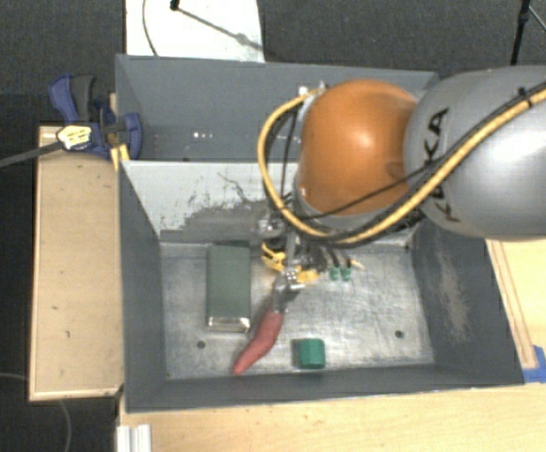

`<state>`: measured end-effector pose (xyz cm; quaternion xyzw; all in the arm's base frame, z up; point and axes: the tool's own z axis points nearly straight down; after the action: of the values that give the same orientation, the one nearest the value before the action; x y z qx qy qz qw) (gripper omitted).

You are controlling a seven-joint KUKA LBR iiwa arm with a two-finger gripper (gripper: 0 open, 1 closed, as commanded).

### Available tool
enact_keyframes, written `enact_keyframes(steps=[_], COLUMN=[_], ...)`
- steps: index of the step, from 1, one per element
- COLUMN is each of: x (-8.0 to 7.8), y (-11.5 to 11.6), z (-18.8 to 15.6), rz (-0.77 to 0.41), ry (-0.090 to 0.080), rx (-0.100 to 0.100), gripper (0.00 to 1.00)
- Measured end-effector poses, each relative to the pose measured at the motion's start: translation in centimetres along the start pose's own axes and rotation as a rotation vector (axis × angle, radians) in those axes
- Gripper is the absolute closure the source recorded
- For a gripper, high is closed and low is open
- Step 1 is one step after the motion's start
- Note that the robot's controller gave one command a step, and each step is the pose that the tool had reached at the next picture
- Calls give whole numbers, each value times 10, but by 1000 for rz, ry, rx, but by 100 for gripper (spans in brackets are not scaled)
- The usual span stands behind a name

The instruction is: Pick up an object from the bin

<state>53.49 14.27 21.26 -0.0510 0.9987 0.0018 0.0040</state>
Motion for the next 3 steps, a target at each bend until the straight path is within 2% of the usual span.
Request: enact_keyframes(steps=[1,2,3], x=[17,11,12], y=[-31,-34,-35], z=[29,90,104], rz=[-103,-4,15], ry=[7,0,1], rx=[4,2,2], gripper=[0,0,0])
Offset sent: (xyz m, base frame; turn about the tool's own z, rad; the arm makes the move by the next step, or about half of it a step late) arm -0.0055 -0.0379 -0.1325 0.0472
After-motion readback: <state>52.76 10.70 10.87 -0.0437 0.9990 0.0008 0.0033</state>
